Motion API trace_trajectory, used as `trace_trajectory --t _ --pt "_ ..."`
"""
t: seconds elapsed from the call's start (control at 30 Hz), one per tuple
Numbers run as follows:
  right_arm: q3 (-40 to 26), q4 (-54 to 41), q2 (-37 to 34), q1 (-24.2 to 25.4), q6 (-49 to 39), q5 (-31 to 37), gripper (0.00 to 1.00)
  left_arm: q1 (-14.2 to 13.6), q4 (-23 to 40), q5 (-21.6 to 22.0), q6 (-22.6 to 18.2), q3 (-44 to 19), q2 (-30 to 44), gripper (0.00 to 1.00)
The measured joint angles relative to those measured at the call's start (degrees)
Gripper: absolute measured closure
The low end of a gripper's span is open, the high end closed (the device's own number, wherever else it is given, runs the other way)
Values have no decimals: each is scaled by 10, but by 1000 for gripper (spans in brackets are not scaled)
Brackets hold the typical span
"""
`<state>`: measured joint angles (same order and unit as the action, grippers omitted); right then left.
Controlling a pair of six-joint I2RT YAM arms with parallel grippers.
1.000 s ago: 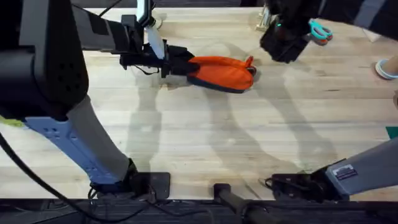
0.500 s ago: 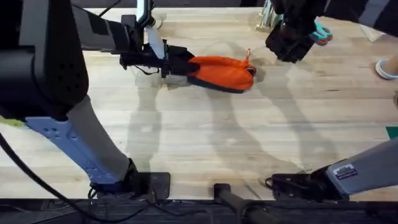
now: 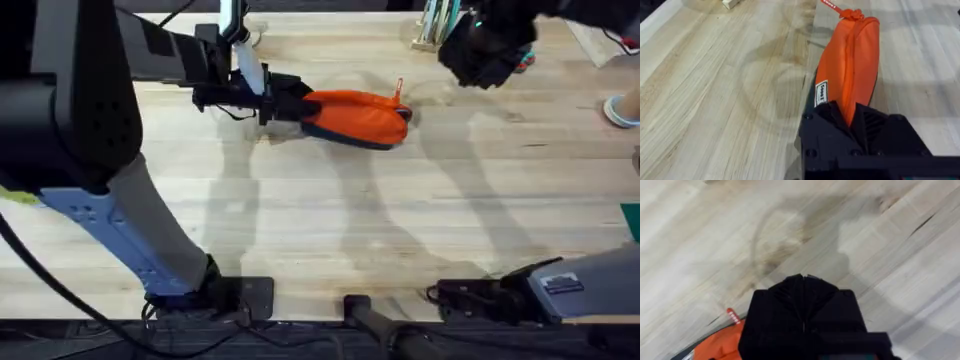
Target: Unzip the bag, pick up the pens from the table one at a time and place them inside, then zip the bag closed.
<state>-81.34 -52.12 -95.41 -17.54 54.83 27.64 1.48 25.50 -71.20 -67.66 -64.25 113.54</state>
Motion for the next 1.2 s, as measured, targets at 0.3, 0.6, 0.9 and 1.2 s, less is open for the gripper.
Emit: trace_trajectory --t 0.3,0.6,0.9,1.2 --pt "0 0 64 -6 -108 -35 29 0 0 0 0 0 0 959" --pt "0 0 105 -8 -219 -156 4 0 0 0 0 0 0 959" --pt "0 0 108 -8 -248 -196 5 1 -2 -11 0 0 0 682" --pt "0 0 108 -8 -251 -200 4 6 -2 -33 2 0 0 8"
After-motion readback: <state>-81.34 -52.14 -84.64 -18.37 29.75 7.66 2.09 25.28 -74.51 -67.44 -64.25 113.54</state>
